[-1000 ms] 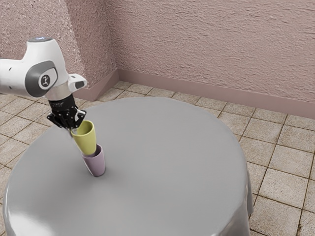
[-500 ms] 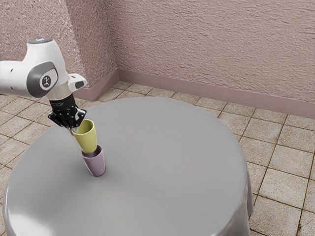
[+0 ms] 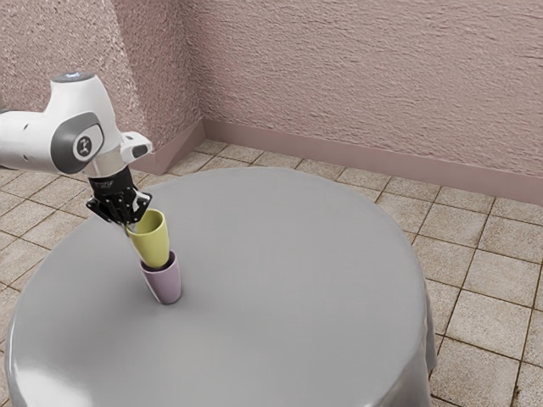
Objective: Place the right cup onto the left cup
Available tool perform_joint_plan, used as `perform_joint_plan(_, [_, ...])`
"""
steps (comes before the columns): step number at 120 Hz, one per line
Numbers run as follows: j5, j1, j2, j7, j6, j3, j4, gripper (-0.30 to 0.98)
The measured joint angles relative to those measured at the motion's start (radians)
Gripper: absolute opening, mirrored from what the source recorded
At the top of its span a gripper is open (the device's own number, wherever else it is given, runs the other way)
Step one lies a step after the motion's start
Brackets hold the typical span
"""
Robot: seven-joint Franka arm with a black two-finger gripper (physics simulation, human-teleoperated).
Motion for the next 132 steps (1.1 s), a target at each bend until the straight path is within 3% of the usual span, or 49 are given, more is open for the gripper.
perform_joint_plan(8, [-0.003,0.000,0.000,0.001,0.003,0.000,0.000,-0.07])
perform_joint_plan(31, [-0.015,0.000,-0.002,0.006,0.006,-0.001,-0.003,0.34])
perform_joint_plan(53, [-0.018,0.000,-0.006,0.007,0.007,-0.001,-0.005,0.54])
perform_joint_plan(99, [0.003,-0.012,-0.027,0.020,-0.010,-0.025,0.095,0.66])
perform_joint_plan(132, [0.031,-0.056,0.070,0.041,-0.177,-0.036,0.423,0.68])
